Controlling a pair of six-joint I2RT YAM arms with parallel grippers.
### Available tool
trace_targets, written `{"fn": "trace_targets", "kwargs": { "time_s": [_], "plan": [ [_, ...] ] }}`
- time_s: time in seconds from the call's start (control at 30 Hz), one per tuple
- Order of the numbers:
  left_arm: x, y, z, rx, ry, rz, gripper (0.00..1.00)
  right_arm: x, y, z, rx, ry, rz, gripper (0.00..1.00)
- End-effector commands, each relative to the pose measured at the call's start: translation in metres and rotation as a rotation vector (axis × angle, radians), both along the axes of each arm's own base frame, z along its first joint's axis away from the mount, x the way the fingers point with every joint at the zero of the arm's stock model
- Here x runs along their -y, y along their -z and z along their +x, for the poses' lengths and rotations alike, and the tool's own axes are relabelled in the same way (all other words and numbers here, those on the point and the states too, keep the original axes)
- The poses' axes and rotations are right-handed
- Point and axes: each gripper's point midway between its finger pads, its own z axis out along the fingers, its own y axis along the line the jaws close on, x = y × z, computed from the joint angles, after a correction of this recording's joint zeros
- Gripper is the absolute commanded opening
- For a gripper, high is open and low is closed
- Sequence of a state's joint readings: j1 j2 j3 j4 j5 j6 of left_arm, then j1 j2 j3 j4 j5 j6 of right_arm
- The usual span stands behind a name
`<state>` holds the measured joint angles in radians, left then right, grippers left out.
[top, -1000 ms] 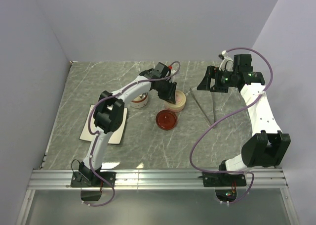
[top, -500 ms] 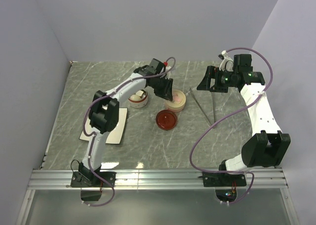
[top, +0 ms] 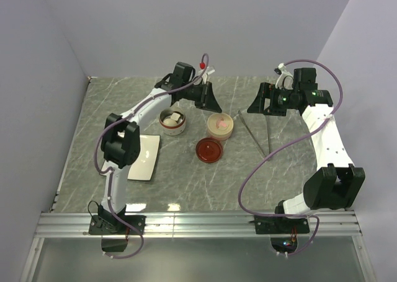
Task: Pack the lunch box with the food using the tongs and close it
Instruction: Put the lid back on the lunch box
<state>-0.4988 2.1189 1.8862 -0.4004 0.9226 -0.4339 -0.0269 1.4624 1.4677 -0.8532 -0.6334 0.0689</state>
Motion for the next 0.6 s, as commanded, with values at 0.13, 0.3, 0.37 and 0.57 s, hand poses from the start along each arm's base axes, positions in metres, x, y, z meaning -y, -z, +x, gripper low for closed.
{"fn": "trace_targets", "kwargs": {
  "time_s": [0.13, 0.3, 0.37, 0.57],
  "plan": [
    [0.021, 0.022, 0.003, -0.116, 0.07, -0.079, 0.13, 0.003, -0.018, 0.0, 0.06, 0.003, -0.007, 0.91],
    [0.019, 0.046, 0.012, -0.137, 0.026, -0.014, 0.13, 0.003, -0.014, 0.002, 0.048, 0.004, -0.006, 0.92],
    [0.018, 0.055, 0.019, -0.132, -0.02, 0.022, 0.13, 0.003, -0.013, 0.002, 0.047, 0.003, -0.002, 0.92],
    [0.01, 0.081, 0.028, -0.169, -0.089, 0.095, 0.11, 0.003, -0.015, 0.003, 0.046, 0.007, -0.005, 0.91]
  ]
}}
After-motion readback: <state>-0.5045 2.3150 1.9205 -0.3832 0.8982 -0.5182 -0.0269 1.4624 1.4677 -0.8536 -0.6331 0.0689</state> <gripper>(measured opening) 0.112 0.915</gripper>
